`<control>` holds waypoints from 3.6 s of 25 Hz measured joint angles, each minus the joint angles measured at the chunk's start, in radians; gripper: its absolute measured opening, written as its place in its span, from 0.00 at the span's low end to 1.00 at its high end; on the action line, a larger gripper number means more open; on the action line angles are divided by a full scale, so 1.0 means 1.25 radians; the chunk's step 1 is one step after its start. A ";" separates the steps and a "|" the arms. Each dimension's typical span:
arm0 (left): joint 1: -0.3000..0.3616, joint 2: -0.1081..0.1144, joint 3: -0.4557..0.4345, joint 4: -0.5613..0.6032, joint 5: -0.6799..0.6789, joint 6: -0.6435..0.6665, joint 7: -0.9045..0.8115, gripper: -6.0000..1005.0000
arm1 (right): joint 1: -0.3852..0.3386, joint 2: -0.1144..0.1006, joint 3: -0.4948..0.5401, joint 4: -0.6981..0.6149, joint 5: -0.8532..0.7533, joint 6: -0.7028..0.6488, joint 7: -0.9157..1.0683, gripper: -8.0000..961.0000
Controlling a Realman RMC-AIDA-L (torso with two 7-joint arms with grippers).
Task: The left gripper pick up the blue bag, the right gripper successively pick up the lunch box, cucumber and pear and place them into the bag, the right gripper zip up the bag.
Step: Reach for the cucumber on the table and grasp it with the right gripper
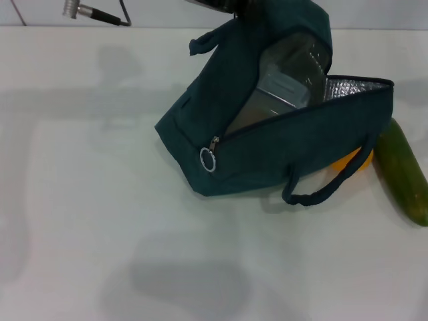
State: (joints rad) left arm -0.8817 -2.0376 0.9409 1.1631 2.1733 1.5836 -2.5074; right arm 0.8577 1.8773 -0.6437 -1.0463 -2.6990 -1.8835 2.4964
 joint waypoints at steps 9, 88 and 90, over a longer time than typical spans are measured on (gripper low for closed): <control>-0.001 -0.002 0.001 -0.002 0.000 0.001 0.003 0.05 | 0.059 0.066 -0.085 0.062 -0.131 0.079 0.003 0.91; 0.008 -0.002 -0.004 0.001 -0.010 0.019 0.008 0.05 | -0.274 0.006 0.025 0.020 0.553 0.210 -0.396 0.02; 0.009 -0.002 -0.004 0.001 -0.010 0.019 0.009 0.05 | -0.268 0.004 0.025 0.031 0.550 0.217 -0.397 0.02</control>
State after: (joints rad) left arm -0.8704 -2.0407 0.9361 1.1643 2.1611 1.6076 -2.4967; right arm 0.5226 1.8823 -0.6119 -1.0080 -2.0110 -1.6125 1.9996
